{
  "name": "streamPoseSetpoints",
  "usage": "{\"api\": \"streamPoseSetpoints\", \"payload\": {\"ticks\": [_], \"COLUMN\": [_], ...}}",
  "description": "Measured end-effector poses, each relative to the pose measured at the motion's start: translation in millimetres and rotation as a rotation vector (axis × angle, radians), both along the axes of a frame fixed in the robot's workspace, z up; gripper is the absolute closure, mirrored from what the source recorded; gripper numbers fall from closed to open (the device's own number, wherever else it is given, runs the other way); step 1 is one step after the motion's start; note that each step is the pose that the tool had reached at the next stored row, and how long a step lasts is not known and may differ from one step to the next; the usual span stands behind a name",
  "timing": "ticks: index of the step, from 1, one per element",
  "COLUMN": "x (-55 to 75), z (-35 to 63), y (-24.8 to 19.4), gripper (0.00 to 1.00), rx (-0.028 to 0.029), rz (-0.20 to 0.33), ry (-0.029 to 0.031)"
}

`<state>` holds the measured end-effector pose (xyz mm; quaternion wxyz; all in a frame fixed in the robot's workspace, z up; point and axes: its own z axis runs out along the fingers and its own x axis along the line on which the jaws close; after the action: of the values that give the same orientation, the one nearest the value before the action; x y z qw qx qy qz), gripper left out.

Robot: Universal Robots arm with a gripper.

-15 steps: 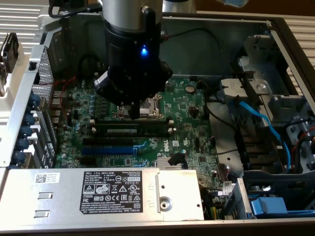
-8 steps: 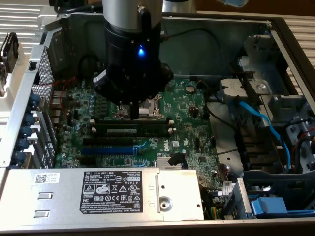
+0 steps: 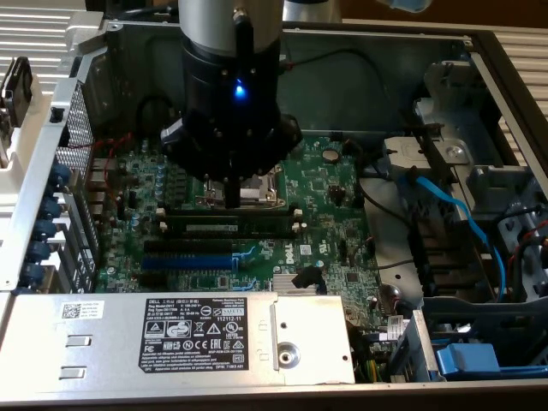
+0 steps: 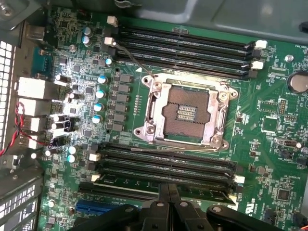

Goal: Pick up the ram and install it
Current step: 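Press down the ram until it locks into place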

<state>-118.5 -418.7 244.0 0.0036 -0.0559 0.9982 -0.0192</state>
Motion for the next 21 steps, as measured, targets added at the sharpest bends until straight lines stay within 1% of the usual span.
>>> {"api": "streamPoseSetpoints", "payload": {"ticks": [15,17,21], "x": [0.0,0.1,0.1], "z": [0.0,0.0,0.0], "y": [0.0,0.0,0.0], "gripper": [0.90,0.90,0.90], "rx": [0.0000,0.0000,0.0000], "rz": [-0.212,-0.229,-0.232], "ry": [0.0000,-0.0001,0.0000]}}
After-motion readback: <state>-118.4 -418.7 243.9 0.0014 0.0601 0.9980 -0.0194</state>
